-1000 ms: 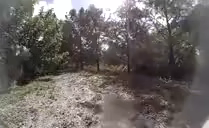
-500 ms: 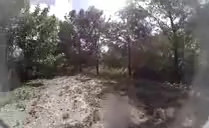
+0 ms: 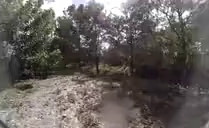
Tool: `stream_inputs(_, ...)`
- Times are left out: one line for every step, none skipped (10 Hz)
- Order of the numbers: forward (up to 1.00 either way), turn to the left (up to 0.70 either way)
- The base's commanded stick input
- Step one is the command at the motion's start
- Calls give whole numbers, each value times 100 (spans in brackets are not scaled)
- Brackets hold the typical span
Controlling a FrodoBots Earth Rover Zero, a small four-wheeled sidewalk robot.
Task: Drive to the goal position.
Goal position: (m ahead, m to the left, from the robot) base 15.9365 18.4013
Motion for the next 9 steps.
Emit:
stream_inputs(85,0)
stream_inputs(85,0)
stream_inputs(85,0)
stream_inputs(85,0)
stream_inputs(85,34)
stream_inputs(85,24)
stream_inputs(85,8)
stream_inputs(85,0)
stream_inputs(85,0)
